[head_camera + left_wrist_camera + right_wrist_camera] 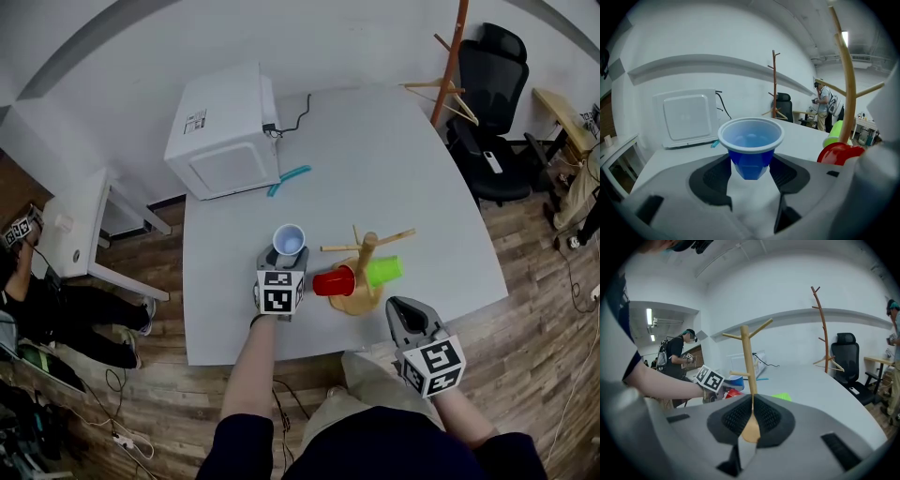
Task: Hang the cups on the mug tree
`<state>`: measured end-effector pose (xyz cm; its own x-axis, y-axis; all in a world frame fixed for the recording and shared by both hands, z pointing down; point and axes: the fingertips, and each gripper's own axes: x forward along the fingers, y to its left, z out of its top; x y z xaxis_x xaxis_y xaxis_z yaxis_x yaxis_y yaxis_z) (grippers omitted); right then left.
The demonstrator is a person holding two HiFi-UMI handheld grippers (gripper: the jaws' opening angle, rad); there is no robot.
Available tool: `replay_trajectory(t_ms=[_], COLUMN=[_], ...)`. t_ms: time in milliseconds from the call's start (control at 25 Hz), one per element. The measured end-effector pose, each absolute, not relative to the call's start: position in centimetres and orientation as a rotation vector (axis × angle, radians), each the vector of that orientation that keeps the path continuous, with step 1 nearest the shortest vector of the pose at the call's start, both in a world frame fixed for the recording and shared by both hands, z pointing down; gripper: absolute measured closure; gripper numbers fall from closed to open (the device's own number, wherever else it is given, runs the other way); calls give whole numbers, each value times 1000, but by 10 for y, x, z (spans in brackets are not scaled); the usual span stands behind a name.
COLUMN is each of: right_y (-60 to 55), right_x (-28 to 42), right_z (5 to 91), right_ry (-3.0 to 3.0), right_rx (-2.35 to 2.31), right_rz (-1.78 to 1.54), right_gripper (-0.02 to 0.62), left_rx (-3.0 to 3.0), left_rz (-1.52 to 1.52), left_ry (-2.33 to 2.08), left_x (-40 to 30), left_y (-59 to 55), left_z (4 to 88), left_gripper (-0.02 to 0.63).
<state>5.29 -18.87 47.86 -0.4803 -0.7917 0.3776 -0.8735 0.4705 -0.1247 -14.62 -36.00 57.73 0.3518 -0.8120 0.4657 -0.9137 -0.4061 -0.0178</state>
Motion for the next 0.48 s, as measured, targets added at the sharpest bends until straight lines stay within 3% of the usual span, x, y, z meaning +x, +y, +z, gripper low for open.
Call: replay_trajectory(t_ms=[480], right_y=[-166], right_x=[42], right_z=[471], right_ry=[-2505], right_rx=[1380], right_rz=[407], right_gripper=[561], left_rx=[2411], left_rz=[551], left_ry=[-1557], left_x=[-141], left_y=[-329], left_z=[523], left_gripper=[342])
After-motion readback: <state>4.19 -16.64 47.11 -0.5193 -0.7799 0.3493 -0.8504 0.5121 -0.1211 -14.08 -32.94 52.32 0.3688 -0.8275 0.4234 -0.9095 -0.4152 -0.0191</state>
